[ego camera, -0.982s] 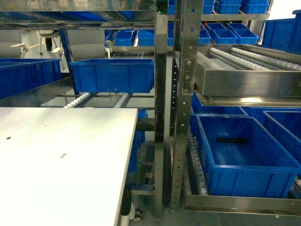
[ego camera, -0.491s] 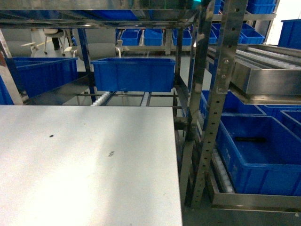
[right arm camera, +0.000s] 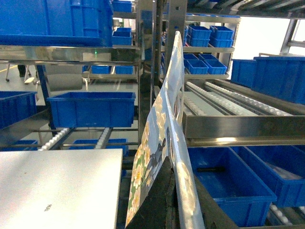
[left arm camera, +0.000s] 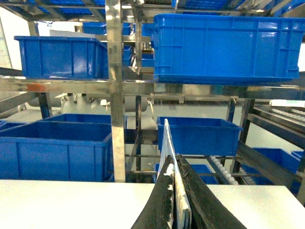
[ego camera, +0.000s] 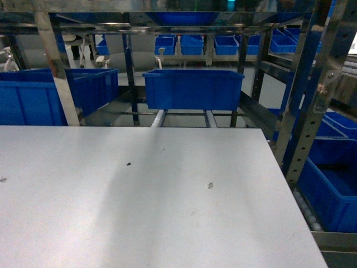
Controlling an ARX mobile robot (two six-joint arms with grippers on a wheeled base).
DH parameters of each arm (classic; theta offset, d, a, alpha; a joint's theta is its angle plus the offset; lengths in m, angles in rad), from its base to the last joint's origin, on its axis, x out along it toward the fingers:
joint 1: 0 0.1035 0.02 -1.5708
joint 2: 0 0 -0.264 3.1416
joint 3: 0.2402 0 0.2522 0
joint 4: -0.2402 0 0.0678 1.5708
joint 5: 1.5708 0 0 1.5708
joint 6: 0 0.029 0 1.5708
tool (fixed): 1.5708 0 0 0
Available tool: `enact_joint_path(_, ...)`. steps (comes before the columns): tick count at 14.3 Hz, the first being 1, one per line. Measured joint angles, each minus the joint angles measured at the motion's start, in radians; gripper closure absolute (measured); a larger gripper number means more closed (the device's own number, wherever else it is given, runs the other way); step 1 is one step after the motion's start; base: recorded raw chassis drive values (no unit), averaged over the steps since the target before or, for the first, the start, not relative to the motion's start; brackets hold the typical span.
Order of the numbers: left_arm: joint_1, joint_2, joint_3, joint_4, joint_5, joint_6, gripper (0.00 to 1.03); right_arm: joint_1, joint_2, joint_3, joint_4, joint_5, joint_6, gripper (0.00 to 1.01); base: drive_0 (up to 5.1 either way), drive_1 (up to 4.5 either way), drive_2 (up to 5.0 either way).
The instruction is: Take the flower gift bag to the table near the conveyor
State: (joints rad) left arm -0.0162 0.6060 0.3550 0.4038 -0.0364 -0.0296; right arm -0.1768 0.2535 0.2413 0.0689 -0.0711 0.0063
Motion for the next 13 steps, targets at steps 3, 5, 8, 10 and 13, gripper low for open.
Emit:
enact_joint_path(3, 0.000, -0.003, 0.000, 0.001, -0.002, 0.000, 1.01, 0.000, 0.000, 0.000, 0.002, 0.000, 0.000, 0.99, -5.0, 2.45, 2.4)
enact_joint_path(5, 0.000, -0.003, 0.000, 0.000, -0.001, 0.000, 1.01, 0.000, 0.000, 0.000, 0.004, 0.000, 0.000, 0.99, -5.0, 2.45, 2.4)
enact_joint_path(8, 0.000, -0.003, 0.000, 0.001, -0.001, 0.000, 1.01, 0.000, 0.000, 0.000, 0.007, 0.000, 0.000, 0.99, -5.0, 2.45, 2.4)
enact_joint_path(10, 0.000, -0.004, 0.000, 0.001, -0.001, 0.000, 1.01, 0.000, 0.000, 0.000, 0.001, 0.000, 0.000, 0.99, -5.0, 2.45, 2.4)
enact_joint_path(13, 0.000, -0.002, 0.000, 0.000, -0.001, 0.000, 1.01, 0.000, 0.000, 0.000, 0.002, 0.000, 0.000, 0.99, -5.0, 2.45, 2.4)
